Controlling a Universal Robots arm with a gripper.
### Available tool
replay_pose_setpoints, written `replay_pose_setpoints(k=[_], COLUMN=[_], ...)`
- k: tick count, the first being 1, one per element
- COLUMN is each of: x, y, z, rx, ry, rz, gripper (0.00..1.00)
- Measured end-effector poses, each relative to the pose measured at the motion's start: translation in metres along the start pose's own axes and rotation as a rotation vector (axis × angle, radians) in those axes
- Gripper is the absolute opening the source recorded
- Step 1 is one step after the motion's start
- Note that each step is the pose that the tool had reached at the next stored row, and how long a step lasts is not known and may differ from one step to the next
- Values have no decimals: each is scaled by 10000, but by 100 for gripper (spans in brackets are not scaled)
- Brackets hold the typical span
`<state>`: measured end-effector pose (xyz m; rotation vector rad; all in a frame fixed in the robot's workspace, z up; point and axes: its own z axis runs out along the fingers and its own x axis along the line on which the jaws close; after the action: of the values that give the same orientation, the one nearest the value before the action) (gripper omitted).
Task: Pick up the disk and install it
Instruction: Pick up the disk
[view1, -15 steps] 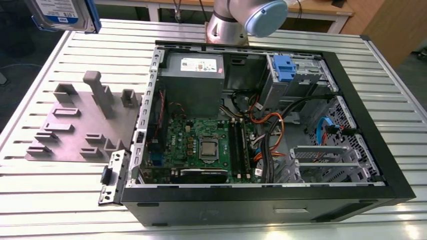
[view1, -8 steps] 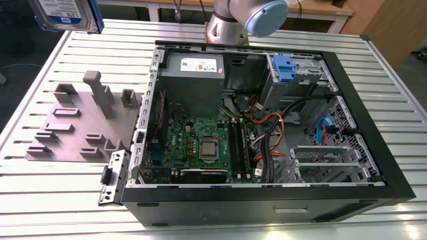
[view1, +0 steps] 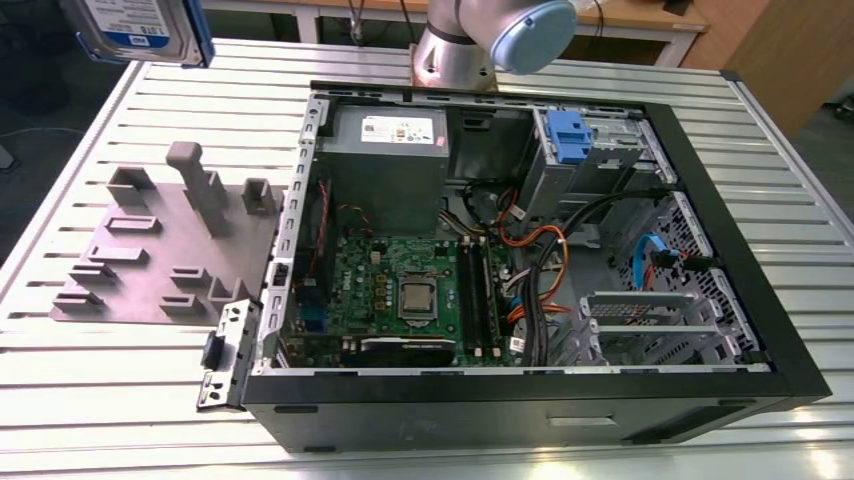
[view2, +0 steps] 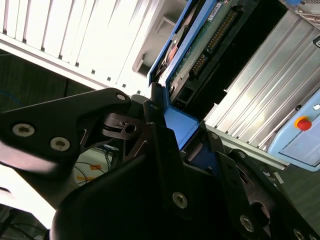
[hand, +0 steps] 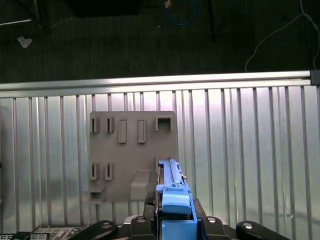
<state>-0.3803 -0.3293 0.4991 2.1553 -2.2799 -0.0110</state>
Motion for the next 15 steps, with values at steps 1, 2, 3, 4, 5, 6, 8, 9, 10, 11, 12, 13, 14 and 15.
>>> replay_pose_setpoints(k=[1, 2, 3, 4, 5, 6, 8, 9, 10, 11, 12, 13, 14, 15], x=[0, -1, -1, -2, -2, -3, -3, -4, -4, -5, -5, -6, -6, -7], y=[-7, -15, -23, -31, -38, -46, -63, -70, -78, -86, -95, -104, -111, -119], z=[0, 0, 0, 0, 0, 0, -1, -1, -1, -1, -1, -1, -1, -1], rx=[0, 0, 0, 0, 0, 1, 0, 0, 0, -1, 0, 0, 0, 0], ry=[0, 0, 0, 0, 0, 0, 0, 0, 0, 0, 0, 0, 0, 0], rz=[0, 0, 0, 0, 0, 0, 0, 0, 0, -1, -1, 0, 0, 0], gripper=[36, 36, 36, 36, 36, 36, 36, 36, 36, 36, 36, 36, 36, 36])
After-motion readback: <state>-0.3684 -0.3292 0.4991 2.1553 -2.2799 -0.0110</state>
